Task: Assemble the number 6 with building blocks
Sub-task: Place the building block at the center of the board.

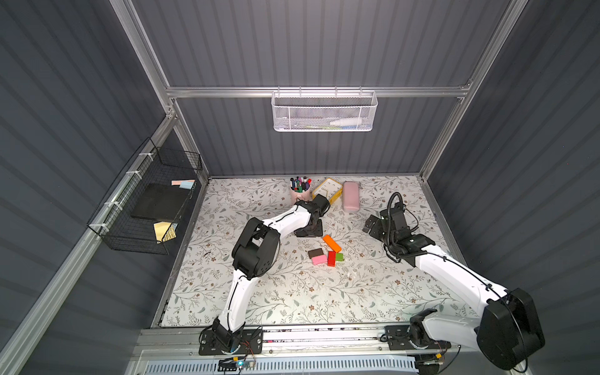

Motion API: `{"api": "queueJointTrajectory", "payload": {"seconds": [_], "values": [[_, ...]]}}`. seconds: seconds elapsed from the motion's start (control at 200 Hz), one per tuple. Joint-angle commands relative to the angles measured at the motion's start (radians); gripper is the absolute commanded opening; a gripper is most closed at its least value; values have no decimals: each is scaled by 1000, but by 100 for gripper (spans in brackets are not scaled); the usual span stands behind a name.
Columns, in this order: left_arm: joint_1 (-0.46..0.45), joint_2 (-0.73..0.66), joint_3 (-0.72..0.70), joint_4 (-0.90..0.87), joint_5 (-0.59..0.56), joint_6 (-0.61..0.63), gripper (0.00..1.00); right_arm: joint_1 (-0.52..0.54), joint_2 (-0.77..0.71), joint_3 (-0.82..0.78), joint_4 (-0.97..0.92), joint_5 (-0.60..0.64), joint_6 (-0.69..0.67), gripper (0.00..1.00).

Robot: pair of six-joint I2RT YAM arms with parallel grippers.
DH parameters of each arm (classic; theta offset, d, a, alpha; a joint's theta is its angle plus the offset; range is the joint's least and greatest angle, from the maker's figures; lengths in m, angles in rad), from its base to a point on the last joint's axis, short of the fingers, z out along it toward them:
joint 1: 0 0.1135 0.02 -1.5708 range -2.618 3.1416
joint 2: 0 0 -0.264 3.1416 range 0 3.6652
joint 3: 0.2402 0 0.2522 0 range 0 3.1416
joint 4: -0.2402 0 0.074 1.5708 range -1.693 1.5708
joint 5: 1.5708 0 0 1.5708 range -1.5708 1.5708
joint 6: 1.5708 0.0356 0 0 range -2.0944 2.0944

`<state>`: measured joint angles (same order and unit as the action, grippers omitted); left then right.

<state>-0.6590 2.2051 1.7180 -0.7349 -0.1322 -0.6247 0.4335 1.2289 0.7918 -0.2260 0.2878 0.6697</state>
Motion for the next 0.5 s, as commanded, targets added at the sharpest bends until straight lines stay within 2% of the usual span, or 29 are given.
{"api": "queueJointTrajectory", "payload": {"seconds": [0.0, 0.2, 0.495], "values": [[4, 21, 28, -26, -21, -11, 71, -1, -9, -8, -6, -9, 13, 99], [4, 2, 23, -8, -19, -12, 74, -2, -9, -6, -8, -13, 14, 99], [4, -135, -20, -36, -64, -10, 78, -2, -9, -8, -6, -18, 16, 99]]}}
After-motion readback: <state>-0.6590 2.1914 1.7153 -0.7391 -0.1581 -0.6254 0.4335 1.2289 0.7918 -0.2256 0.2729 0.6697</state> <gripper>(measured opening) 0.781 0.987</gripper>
